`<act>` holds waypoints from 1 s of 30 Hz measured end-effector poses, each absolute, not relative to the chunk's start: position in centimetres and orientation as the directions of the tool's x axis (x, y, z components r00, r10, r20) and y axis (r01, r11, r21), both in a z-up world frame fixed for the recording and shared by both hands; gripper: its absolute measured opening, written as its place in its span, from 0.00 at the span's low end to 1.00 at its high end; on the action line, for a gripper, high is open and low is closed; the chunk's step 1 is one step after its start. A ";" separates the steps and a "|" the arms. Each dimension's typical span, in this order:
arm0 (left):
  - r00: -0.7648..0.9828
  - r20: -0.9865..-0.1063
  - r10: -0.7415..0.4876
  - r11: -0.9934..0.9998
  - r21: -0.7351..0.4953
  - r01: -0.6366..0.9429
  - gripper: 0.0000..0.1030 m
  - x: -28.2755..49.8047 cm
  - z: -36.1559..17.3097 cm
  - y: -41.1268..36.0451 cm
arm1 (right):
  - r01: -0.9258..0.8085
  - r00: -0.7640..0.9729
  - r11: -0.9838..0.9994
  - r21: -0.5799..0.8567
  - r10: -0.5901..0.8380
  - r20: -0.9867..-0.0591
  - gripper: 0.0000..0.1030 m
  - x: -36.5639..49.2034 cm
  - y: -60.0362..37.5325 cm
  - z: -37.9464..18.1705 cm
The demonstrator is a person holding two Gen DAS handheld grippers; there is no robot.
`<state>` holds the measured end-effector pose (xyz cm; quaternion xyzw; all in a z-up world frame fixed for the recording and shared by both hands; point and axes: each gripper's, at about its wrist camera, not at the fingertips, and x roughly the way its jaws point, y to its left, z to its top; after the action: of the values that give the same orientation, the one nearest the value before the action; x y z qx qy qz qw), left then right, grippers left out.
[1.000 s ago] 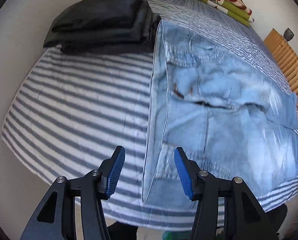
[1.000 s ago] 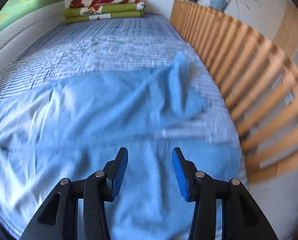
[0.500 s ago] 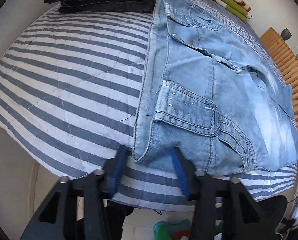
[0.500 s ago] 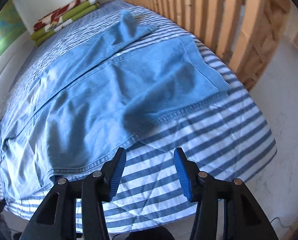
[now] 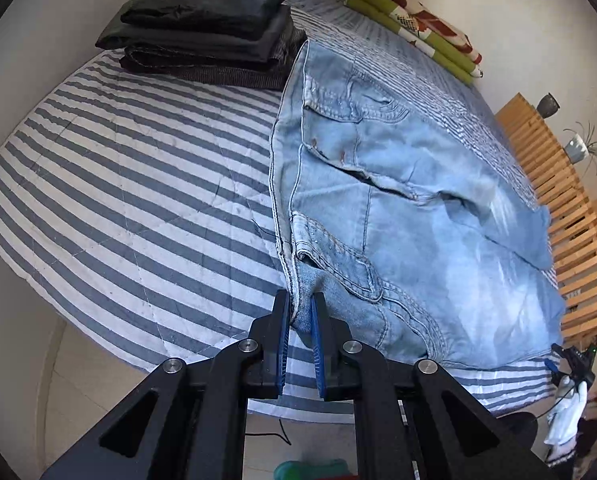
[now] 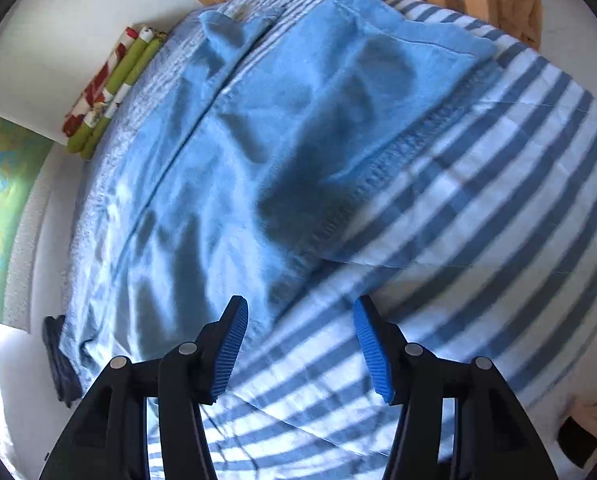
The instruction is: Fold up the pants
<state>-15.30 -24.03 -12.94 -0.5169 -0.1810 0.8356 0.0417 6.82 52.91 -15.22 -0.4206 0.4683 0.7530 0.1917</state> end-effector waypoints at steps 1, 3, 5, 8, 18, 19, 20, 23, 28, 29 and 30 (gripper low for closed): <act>-0.470 -0.843 0.261 -0.929 -0.352 0.115 0.10 -15.3 -12.5 -23.9 | -0.680 -0.569 -0.494 0.542 -0.111 -0.815 0.50 6.2 52.8 -15.4; -0.486 -0.833 0.265 -0.925 -0.362 0.115 0.10 -15.6 -11.6 -24.3 | -0.673 -0.562 -0.526 0.520 -0.093 -0.822 0.22 4.9 52.4 -15.3; -0.502 -0.823 0.266 -0.921 -0.370 0.118 0.10 -15.5 -10.8 -24.5 | -0.669 -0.557 -0.539 0.512 -0.092 -0.826 0.03 4.2 52.2 -15.1; -0.529 -0.805 0.269 -0.914 -0.386 0.123 0.10 -14.9 -9.4 -24.9 | -0.667 -0.598 -0.544 0.509 -0.017 -0.801 0.02 5.4 52.3 -13.1; -0.562 -0.781 0.272 -0.909 -0.399 0.115 0.10 -14.9 -7.1 -25.2 | -0.627 -0.626 -0.647 0.434 0.087 -0.775 0.02 7.5 51.2 -6.7; -0.568 -0.776 0.274 -0.908 -0.404 0.114 0.10 -15.0 -6.8 -25.3 | -0.629 -0.618 -0.658 0.413 0.101 -0.780 0.02 7.0 51.1 -6.2; -0.575 -0.770 0.275 -0.906 -0.408 0.113 0.10 -15.1 -6.5 -25.4 | -0.632 -0.613 -0.667 0.395 0.117 -0.782 0.02 6.4 50.9 -5.5; -0.589 -0.760 0.276 -0.904 -0.413 0.110 0.10 -16.0 -5.5 -25.6 | -0.610 -0.646 -0.690 0.389 0.150 -0.748 0.02 4.6 51.0 -3.1; -0.610 -0.745 0.271 -0.897 -0.425 0.120 0.10 -20.7 -3.1 -26.2 | -0.599 -0.678 -0.710 0.369 0.205 -0.706 0.02 -1.5 51.7 1.0; -0.612 -0.742 0.274 -0.891 -0.435 0.129 0.10 -22.2 -2.5 -26.5 | -0.605 -0.676 -0.712 0.356 0.223 -0.702 0.02 -3.6 52.0 1.8; -0.613 -0.743 0.269 -0.887 -0.439 0.142 0.10 -23.6 -2.1 -26.7 | -0.606 -0.676 -0.716 0.346 0.235 -0.698 0.02 -5.4 52.2 2.4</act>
<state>-23.60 -26.72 -2.08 -0.4381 -0.2345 0.8670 0.0365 -5.43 52.24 2.38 -0.3212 0.2889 0.8687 0.2422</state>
